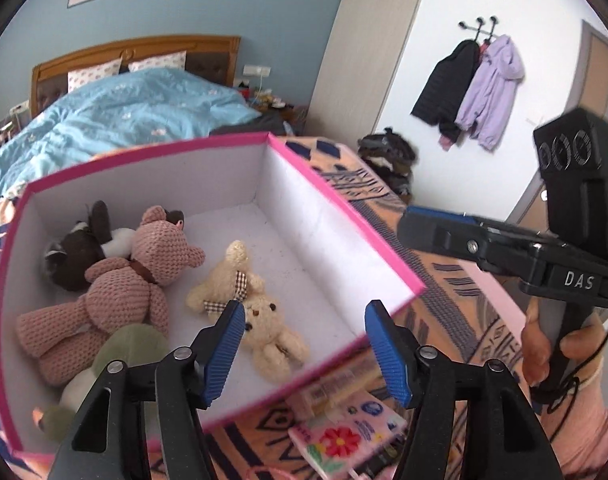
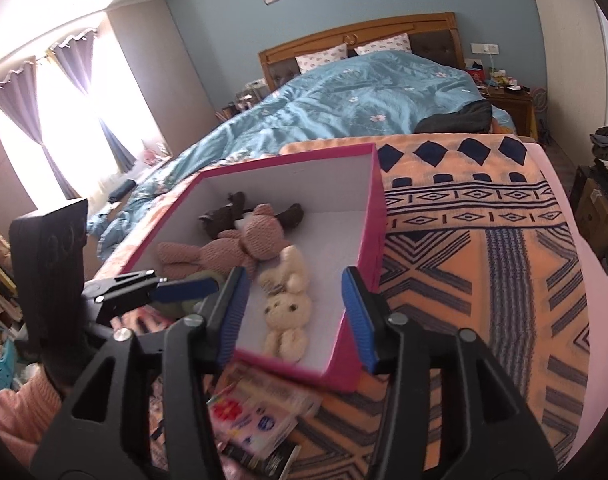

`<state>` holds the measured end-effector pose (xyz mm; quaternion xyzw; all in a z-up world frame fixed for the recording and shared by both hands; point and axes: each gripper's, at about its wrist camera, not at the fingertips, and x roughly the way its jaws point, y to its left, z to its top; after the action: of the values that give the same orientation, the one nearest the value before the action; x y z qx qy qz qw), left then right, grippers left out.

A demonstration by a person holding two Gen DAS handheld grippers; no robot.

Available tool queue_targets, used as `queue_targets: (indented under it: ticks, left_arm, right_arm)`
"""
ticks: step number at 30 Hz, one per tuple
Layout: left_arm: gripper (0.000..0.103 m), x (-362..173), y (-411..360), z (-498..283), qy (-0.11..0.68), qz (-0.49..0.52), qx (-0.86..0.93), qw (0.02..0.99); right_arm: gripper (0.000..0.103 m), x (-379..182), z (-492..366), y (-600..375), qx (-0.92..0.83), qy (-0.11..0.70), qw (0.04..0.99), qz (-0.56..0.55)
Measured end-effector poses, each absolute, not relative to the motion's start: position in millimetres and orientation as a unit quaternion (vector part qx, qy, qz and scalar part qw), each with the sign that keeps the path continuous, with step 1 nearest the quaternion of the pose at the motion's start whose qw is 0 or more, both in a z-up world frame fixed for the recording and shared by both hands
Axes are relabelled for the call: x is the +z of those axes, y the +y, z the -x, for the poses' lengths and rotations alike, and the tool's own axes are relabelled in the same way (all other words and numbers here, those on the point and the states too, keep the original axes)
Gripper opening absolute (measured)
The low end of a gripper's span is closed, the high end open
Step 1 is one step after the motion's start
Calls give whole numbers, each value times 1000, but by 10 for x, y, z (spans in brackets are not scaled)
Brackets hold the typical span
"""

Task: Organize objects
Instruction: 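Carry the cream bunny plush into the pink box and release it, then lower the left gripper onto the pink satin drawstring pouch and grasp it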

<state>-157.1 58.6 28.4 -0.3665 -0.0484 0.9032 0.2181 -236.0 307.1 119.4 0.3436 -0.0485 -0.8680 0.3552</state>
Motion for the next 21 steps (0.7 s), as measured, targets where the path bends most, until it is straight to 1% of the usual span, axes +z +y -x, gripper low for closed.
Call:
queue_targets:
  ticks: [6, 9, 16, 21]
  left_arm:
    - [67, 408, 459, 1124, -43, 330, 912, 240]
    - [72, 364, 431, 946, -40, 326, 912, 244]
    - [72, -26, 479, 689, -42, 370, 893, 253]
    - [72, -296, 511, 581, -60, 402, 876, 261]
  right_arm:
    - [57, 1116, 2009, 3267, -857, -72, 377, -343]
    - [57, 1003, 1855, 3297, -850, -72, 383, -355]
    - [57, 602, 1542, 3296, -827, -68, 387, -403]
    - [57, 363, 1393, 3301, -812, -66, 386, -433]
